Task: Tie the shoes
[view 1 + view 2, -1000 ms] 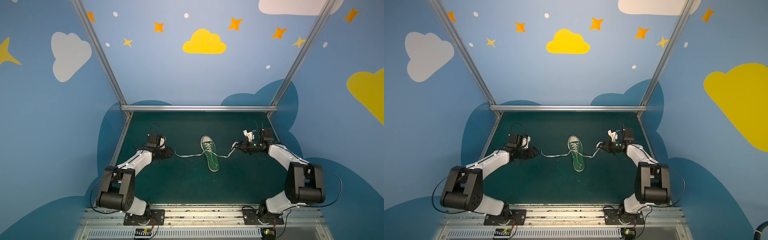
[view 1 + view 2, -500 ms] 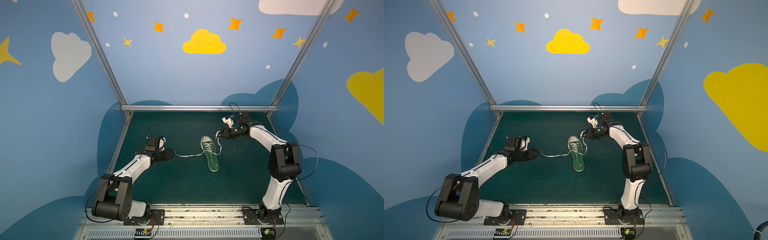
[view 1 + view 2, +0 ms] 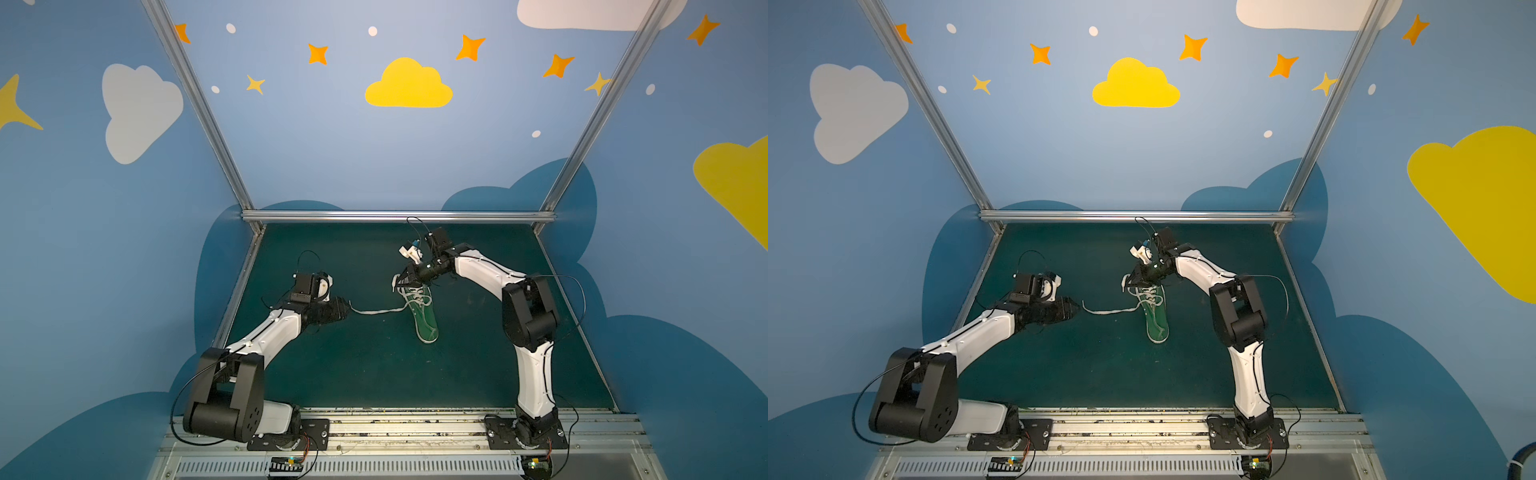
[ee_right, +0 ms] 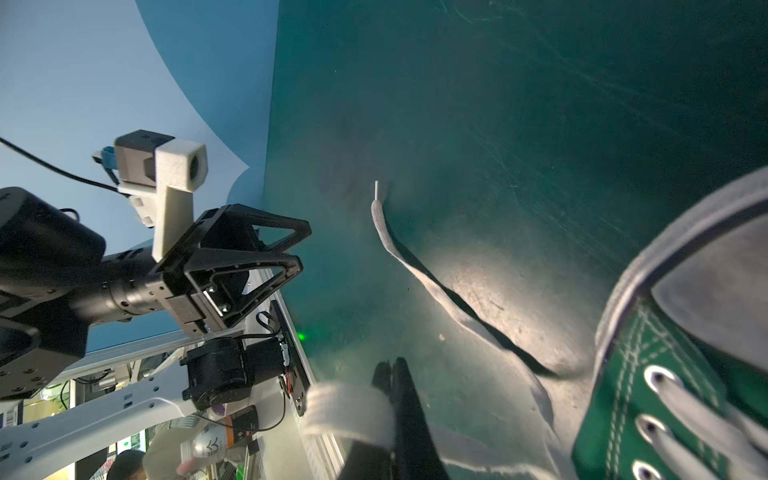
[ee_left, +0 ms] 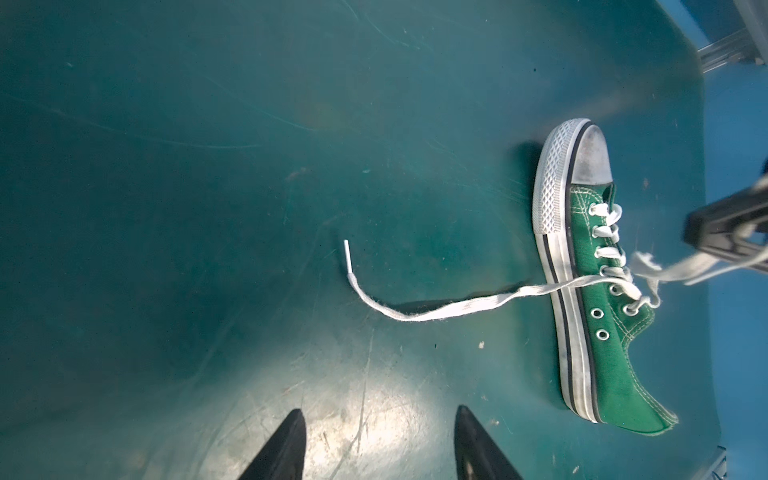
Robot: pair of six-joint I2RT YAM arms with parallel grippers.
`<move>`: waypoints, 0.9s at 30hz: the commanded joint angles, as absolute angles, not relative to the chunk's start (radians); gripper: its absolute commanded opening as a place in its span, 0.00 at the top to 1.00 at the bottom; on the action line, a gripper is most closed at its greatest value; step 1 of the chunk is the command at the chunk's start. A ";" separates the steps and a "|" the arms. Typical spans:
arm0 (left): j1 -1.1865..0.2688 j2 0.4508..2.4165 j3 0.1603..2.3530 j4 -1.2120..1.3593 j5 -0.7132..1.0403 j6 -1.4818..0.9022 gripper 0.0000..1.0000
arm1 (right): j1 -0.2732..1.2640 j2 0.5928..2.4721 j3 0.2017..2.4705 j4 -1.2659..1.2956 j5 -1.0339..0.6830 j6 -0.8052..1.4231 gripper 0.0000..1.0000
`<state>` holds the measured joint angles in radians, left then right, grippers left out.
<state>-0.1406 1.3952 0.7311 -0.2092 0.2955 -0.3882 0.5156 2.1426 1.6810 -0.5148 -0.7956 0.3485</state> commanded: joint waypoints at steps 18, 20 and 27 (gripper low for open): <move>-0.176 1.401 0.744 -0.199 0.307 -0.397 0.41 | 0.543 2.281 1.881 -0.640 -0.663 0.355 0.53; -0.184 1.404 0.746 -0.199 0.306 -0.399 0.41 | 0.550 2.280 1.901 -0.675 -0.632 0.337 0.51; -0.216 1.410 0.756 -0.195 0.298 -0.389 0.41 | 0.546 2.241 1.887 -0.661 -0.638 0.338 0.50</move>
